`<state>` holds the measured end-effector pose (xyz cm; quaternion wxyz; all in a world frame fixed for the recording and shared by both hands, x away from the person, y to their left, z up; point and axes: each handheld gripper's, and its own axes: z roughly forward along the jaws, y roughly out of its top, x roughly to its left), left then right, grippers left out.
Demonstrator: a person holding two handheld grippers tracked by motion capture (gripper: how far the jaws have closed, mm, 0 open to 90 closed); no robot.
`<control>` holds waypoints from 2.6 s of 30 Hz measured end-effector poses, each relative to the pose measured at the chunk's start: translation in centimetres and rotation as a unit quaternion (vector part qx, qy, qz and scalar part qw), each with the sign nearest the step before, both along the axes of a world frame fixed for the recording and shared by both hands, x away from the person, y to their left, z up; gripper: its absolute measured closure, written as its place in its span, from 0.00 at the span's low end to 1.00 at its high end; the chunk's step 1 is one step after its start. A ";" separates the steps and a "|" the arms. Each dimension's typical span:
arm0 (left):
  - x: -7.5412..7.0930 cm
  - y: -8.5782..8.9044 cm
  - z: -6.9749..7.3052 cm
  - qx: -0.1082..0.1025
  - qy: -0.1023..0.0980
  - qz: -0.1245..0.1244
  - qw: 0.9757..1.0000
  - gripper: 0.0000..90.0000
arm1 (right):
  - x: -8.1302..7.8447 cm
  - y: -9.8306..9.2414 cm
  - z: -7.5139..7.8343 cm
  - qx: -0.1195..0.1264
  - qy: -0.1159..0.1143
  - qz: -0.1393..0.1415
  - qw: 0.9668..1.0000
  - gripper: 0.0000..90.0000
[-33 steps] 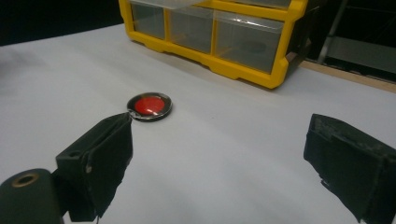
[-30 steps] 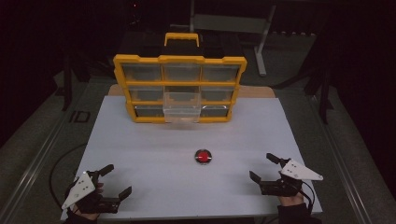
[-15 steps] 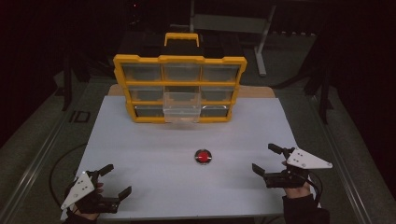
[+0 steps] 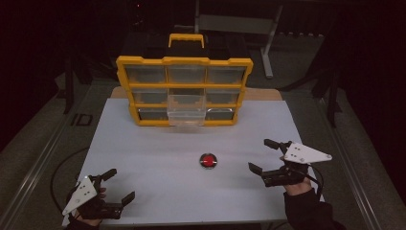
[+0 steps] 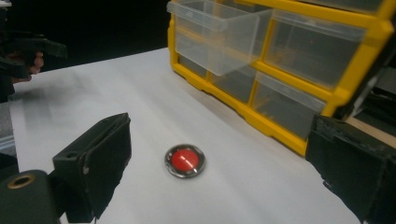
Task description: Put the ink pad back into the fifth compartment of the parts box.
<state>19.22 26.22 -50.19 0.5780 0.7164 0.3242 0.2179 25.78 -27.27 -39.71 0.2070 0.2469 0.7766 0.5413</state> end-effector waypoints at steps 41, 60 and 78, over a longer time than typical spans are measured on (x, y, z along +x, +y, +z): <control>0.0 -0.1 0.0 0.000 -0.001 -0.009 1.000 0.00 | 6.7 10.1 -7.2 -0.046 0.080 0.131 0.987 0.08; 0.0 -0.1 0.0 -0.002 -0.001 -0.010 1.000 0.00 | 9.0 11.4 -10.7 -0.090 0.112 0.130 0.981 0.08; 0.0 -0.1 0.0 -0.004 0.000 -0.011 1.000 0.00 | 10.0 12.4 -12.2 -0.140 0.114 0.122 0.976 0.12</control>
